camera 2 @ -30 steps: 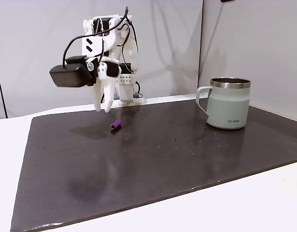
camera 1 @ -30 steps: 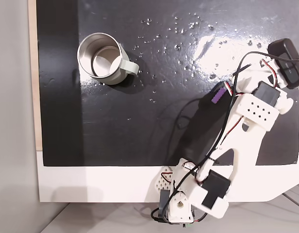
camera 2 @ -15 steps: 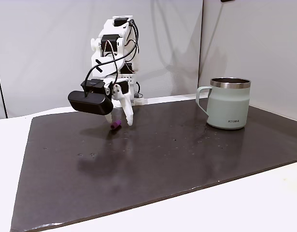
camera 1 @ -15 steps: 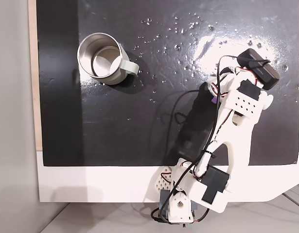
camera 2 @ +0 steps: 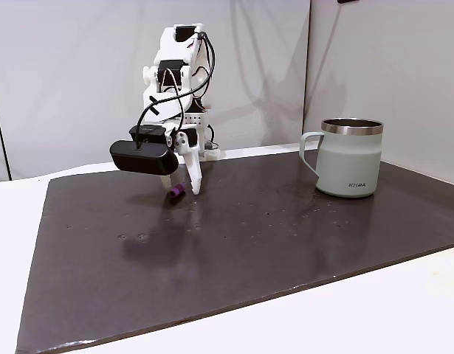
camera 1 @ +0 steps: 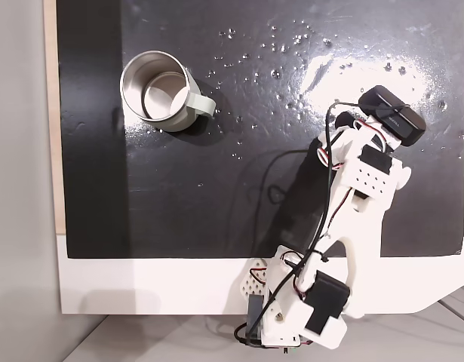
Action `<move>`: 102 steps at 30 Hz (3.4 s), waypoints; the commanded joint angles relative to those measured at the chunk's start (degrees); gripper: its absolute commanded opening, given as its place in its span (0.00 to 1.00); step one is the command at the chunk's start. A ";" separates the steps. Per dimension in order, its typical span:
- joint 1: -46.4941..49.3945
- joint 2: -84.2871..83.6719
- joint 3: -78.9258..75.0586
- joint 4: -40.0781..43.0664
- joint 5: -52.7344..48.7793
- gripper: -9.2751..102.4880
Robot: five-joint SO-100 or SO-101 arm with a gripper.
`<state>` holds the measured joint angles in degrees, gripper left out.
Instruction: Grasp a pengrip and put it in the cup.
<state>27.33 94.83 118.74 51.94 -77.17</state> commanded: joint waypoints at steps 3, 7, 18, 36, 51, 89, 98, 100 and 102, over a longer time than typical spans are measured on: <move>1.32 2.02 1.05 -4.13 -0.53 0.12; 1.58 1.93 1.32 -4.75 -0.53 0.08; -3.25 12.66 -3.43 0.97 8.35 0.08; -37.71 18.19 -21.88 29.97 39.11 0.08; -63.54 2.64 -44.21 41.92 58.80 0.08; -58.36 -34.98 -107.40 49.75 80.51 0.19; -58.45 -35.24 -107.49 50.62 80.16 0.39; -58.36 -35.16 -107.49 50.71 79.98 0.39; -58.36 -35.16 -107.49 50.71 79.89 0.39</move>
<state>-31.64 58.10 14.24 102.22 3.34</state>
